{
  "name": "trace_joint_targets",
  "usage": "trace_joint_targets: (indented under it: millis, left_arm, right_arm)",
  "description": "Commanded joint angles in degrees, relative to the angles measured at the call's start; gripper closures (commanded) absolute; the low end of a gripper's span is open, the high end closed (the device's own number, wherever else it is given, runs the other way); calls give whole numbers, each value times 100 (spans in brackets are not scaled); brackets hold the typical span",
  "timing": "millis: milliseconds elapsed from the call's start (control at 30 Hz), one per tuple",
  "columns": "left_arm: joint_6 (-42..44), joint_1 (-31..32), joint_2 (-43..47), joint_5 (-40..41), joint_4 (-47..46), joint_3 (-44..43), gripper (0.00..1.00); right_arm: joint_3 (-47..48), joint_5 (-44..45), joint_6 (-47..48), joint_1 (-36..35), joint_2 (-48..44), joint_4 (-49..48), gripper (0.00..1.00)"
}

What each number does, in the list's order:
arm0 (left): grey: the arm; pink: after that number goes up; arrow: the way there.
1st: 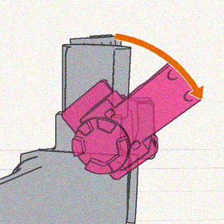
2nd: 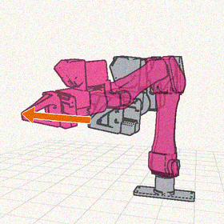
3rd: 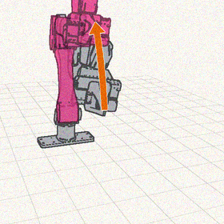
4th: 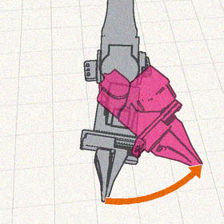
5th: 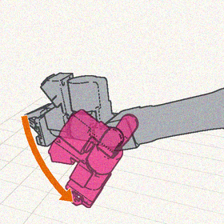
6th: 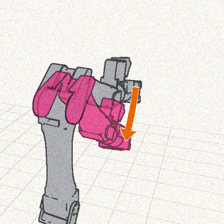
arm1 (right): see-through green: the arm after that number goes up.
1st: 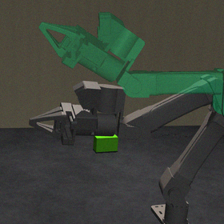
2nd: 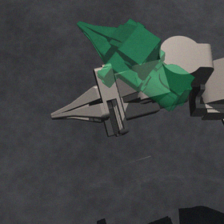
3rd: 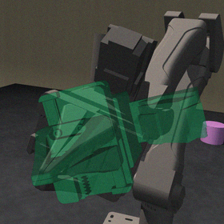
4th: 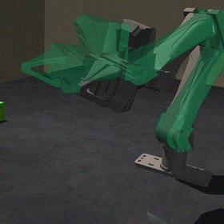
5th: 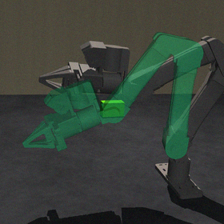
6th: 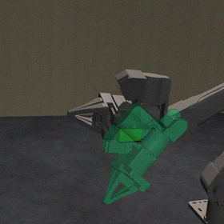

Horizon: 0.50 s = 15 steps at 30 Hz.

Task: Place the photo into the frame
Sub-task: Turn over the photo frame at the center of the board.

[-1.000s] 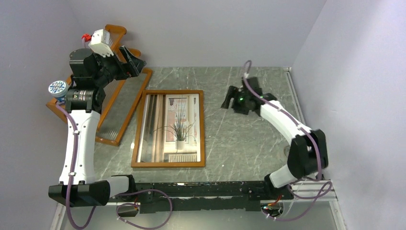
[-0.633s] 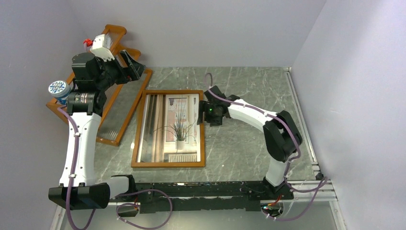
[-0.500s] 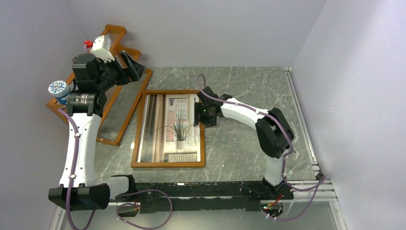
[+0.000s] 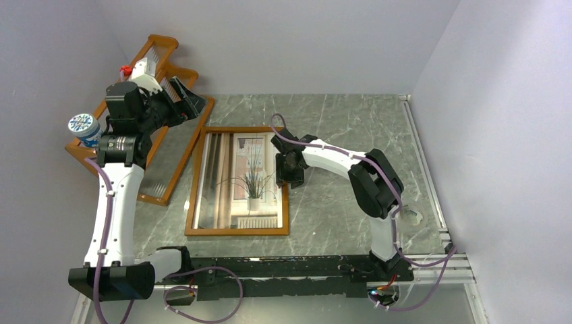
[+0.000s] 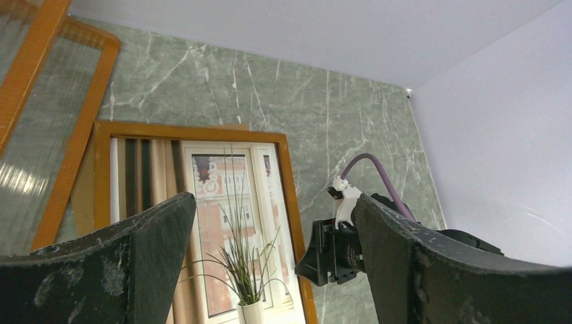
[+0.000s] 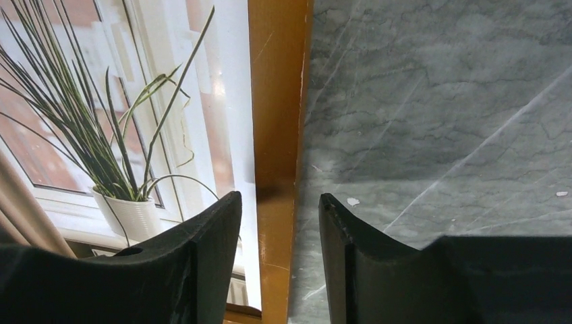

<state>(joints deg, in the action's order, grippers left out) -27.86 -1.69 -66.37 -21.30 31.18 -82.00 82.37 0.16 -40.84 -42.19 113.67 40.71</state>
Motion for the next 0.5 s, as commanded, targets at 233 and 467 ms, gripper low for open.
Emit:
trace_joint_targets:
  millis: [233,467]
  left_arm:
    - [-112,-15,146,-118,-109,49,6]
    - [-145,-15,134,-203,-82,169,6]
  right_arm:
    - [12,-179,-135,-31,159,-169,60]
    - [46,-128,-179,-33,-130,-161,74]
